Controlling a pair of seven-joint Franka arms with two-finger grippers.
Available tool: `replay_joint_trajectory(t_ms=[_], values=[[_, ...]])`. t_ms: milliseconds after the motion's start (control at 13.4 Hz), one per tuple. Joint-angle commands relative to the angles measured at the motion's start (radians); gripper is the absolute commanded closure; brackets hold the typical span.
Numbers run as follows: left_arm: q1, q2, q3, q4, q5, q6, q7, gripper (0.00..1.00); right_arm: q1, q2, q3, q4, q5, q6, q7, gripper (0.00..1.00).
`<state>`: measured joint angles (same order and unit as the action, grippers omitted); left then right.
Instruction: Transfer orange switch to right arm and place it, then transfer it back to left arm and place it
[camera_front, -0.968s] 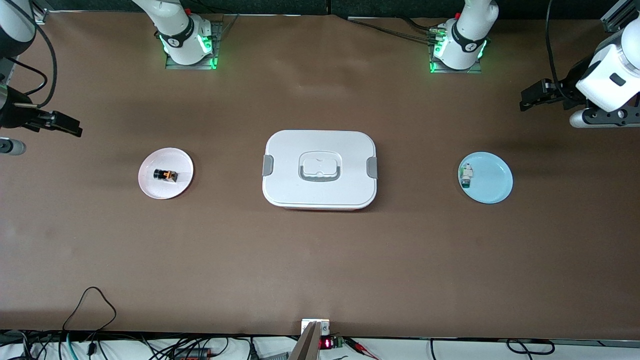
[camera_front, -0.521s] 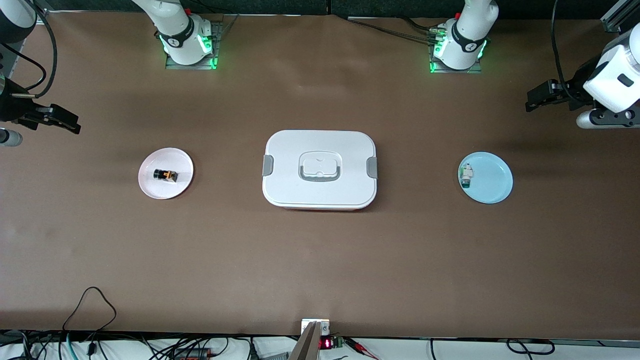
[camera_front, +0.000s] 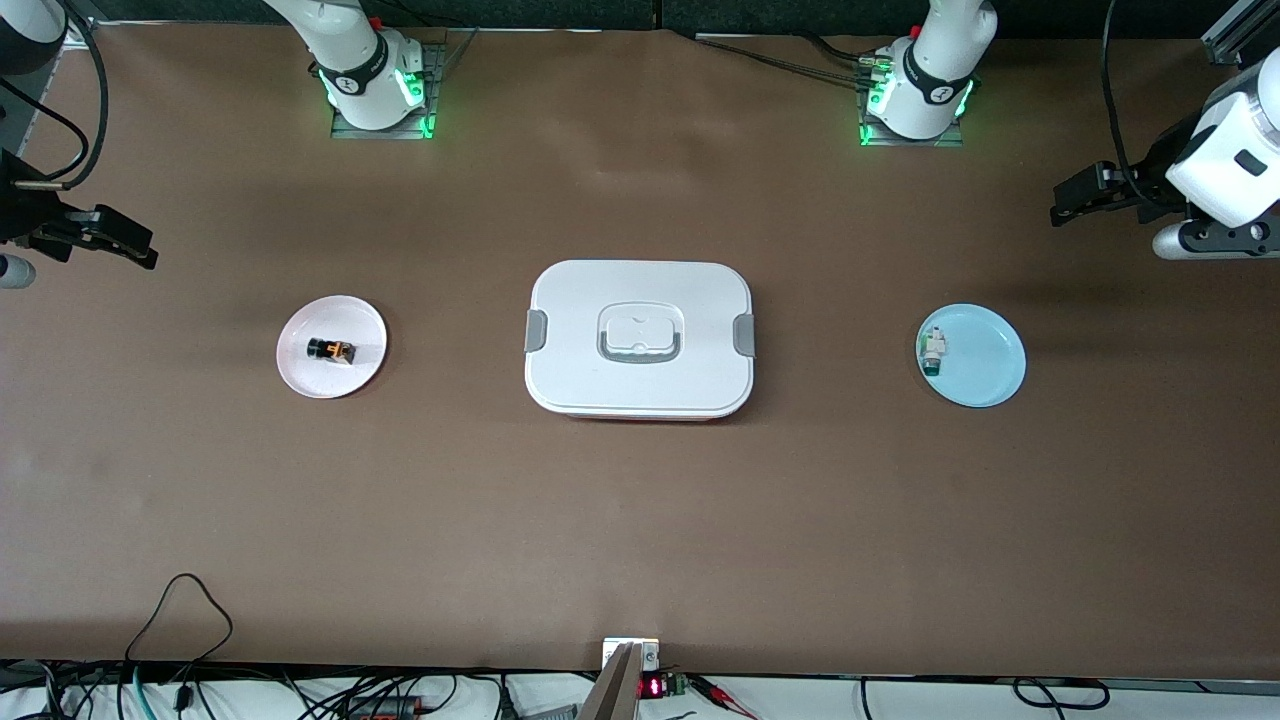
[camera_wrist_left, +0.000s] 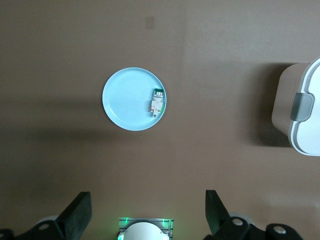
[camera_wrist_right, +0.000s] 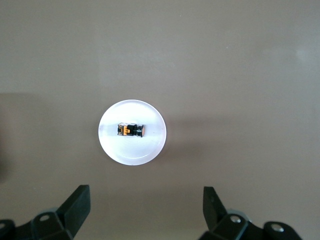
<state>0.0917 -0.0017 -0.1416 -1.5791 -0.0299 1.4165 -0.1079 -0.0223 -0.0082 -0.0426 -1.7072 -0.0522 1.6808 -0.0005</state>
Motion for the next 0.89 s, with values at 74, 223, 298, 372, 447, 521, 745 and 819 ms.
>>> replay_joint_trajectory(t_ms=[74, 223, 298, 372, 447, 521, 745, 819], values=[[-0.012, 0.012, 0.01, 0.018, 0.007, 0.001, 0.016, 0.0, -0.004, 0.005, 0.003, 0.044, 0.018, -0.021, -0.01, 0.0], [-0.01, 0.014, 0.001, 0.021, 0.008, 0.001, 0.002, 0.0, -0.005, 0.005, 0.003, 0.047, 0.017, -0.036, -0.01, 0.0], [-0.01, 0.015, 0.0, 0.022, 0.008, -0.001, 0.002, 0.0, -0.004, 0.004, 0.003, 0.047, 0.017, -0.042, -0.009, 0.0], [-0.012, 0.014, -0.001, 0.022, 0.008, -0.001, 0.001, 0.0, -0.002, 0.002, 0.003, 0.047, 0.017, -0.044, -0.009, 0.0], [-0.013, 0.014, -0.003, 0.022, 0.008, -0.002, 0.002, 0.0, -0.002, 0.002, 0.004, 0.047, 0.017, -0.044, -0.01, 0.0], [-0.014, 0.014, -0.003, 0.022, 0.008, -0.004, 0.002, 0.0, -0.004, 0.002, 0.004, 0.047, 0.017, -0.046, -0.01, 0.0], [-0.014, 0.014, -0.003, 0.022, 0.008, -0.005, 0.002, 0.0, -0.004, 0.001, 0.003, 0.047, 0.017, -0.047, -0.013, 0.0], [-0.015, 0.014, -0.003, 0.024, 0.008, -0.007, 0.004, 0.0, -0.005, 0.002, 0.003, 0.049, 0.017, -0.053, -0.013, 0.0]])
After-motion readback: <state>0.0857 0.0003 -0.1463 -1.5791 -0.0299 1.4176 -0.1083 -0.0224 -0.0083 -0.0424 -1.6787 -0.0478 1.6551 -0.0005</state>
